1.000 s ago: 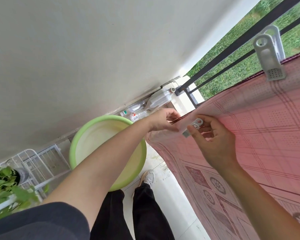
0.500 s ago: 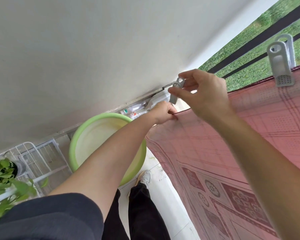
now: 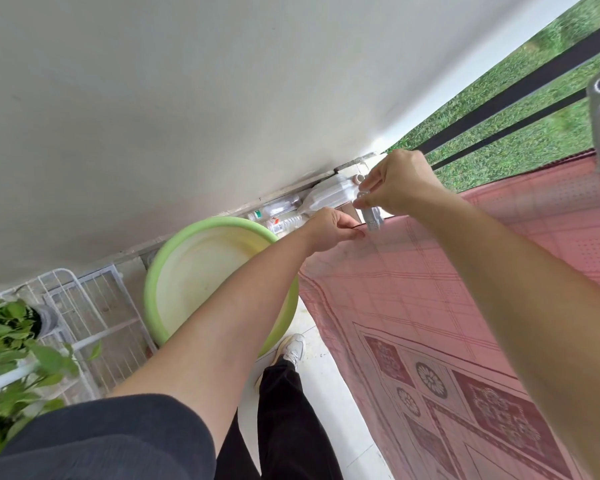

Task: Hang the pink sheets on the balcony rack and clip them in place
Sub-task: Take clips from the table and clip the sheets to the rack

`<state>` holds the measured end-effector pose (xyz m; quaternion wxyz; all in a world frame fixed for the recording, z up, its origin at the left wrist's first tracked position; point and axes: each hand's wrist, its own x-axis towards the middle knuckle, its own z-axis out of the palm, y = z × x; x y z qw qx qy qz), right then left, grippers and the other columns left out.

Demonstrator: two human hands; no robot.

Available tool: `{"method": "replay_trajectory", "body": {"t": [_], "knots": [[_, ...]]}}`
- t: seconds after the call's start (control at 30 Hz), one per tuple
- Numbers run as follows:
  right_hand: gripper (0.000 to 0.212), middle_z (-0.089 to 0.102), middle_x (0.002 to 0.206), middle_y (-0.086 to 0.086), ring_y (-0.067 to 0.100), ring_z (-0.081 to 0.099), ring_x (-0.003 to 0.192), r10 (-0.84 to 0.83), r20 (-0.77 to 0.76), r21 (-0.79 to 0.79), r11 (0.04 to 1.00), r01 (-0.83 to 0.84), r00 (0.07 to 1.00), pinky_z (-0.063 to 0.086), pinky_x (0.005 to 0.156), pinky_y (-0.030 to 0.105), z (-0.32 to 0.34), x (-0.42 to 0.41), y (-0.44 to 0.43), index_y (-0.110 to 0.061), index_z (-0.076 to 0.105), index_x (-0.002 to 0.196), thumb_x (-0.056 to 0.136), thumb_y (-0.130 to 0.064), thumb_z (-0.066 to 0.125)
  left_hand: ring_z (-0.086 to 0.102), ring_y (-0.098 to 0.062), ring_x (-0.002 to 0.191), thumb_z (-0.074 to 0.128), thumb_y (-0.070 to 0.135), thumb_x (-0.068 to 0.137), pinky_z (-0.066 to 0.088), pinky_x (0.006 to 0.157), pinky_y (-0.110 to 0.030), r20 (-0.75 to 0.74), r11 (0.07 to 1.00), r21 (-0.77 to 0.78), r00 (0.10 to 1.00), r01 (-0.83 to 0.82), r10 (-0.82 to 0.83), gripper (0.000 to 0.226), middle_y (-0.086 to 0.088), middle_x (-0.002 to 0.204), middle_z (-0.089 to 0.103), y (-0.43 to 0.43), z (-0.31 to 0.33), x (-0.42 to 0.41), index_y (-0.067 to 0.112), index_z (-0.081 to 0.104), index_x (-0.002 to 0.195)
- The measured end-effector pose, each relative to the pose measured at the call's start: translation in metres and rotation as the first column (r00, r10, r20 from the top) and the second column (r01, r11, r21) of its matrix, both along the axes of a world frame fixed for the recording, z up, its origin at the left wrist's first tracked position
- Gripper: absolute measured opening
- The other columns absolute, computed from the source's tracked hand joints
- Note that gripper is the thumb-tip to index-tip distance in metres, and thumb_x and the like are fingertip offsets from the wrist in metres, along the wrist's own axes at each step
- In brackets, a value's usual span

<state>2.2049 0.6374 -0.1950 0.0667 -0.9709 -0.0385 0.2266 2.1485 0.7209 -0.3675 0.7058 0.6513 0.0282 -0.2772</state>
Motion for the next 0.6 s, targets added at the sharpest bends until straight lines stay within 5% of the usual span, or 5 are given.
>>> {"method": "replay_trajectory", "body": {"t": [0.17,0.33,0.47,0.6], "knots": [[0.026,0.077,0.090,0.002,0.012,0.071,0.080,0.060,0.068,0.003,0.998,-0.060,0.996,0.058,0.081,0.027,-0.008,-0.001,0.001,-0.016,0.079,0.092,0.070,-0.025,0.089,0.055,0.004,0.073,0.077,0.019,0.083,0.041,0.069,-0.007,0.010,1.000,0.004,1.000,-0.018,0.018,0.024,0.008,0.082,0.070,0.001,0.003,-0.005,0.007,0.076,0.104],[0.024,0.076,0.094,0.002,0.013,0.071,0.076,0.088,-0.032,-0.085,0.992,-0.090,0.996,0.061,0.077,0.031,-0.018,-0.001,-0.009,-0.015,0.078,0.089,0.070,-0.025,0.089,0.054,0.003,0.075,0.077,0.021,0.083,0.040,0.066,-0.005,-0.001,1.000,0.027,1.000,-0.011,0.011,0.024,0.010,0.085,0.072,0.001,0.004,-0.004,0.010,0.077,0.104],[0.040,0.073,0.106,0.007,0.020,0.069,0.088,0.129,-0.095,-0.127,0.982,-0.141,0.987,0.059,0.085,0.038,-0.030,-0.004,-0.014,-0.010,0.072,0.105,0.073,-0.032,0.086,0.038,0.005,0.049,0.075,0.018,0.085,0.030,0.052,-0.011,0.006,0.997,0.068,0.999,-0.033,0.033,0.014,0.025,0.049,0.052,0.000,0.007,-0.006,0.011,0.077,0.097],[0.046,0.069,0.113,0.008,0.025,0.066,0.094,0.152,-0.096,-0.180,0.969,-0.167,0.984,0.058,0.085,0.042,-0.034,-0.006,-0.016,-0.011,0.068,0.113,0.081,-0.043,0.077,0.051,0.001,0.064,0.076,0.018,0.084,0.039,0.060,-0.011,-0.020,0.989,0.137,0.998,-0.048,0.052,0.016,0.014,0.070,0.065,0.013,0.017,-0.011,0.011,0.078,0.098]]}}
